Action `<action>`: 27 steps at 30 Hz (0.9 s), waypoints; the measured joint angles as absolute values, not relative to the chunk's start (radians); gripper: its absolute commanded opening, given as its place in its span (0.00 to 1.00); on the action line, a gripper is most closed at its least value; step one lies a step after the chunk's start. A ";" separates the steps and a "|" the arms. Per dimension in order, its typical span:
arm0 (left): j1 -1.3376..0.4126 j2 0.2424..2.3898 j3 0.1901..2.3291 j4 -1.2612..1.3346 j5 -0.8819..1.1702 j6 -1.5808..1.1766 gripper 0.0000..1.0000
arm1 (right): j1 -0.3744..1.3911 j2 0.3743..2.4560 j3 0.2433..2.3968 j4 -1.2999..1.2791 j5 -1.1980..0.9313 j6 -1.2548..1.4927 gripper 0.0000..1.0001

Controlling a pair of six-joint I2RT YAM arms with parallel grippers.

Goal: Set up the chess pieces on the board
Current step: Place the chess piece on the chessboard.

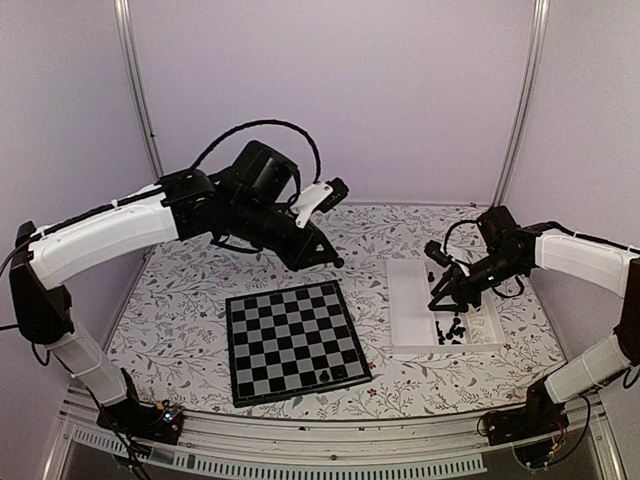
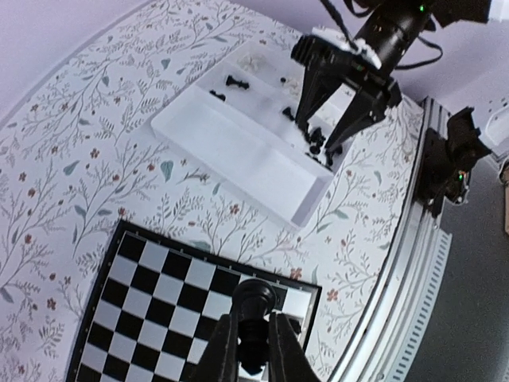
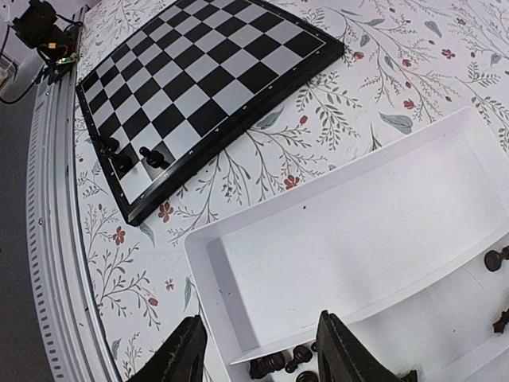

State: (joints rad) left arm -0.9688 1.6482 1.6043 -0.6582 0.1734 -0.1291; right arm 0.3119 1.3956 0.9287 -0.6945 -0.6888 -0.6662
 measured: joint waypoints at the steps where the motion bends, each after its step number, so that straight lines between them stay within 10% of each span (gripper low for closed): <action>1: -0.973 1.616 1.579 -0.689 0.157 -0.126 0.12 | 0.312 1.396 0.919 -0.680 -0.684 -0.665 0.51; 27: -1.172 1.553 1.137 -0.800 0.036 -0.236 0.13 | 0.312 1.373 0.857 -0.515 -0.505 -0.644 0.52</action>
State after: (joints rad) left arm -1.1721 1.5532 1.1370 -0.7998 0.0364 -0.2359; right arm 0.3119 1.3727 0.8566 -0.5152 -0.5053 -0.6441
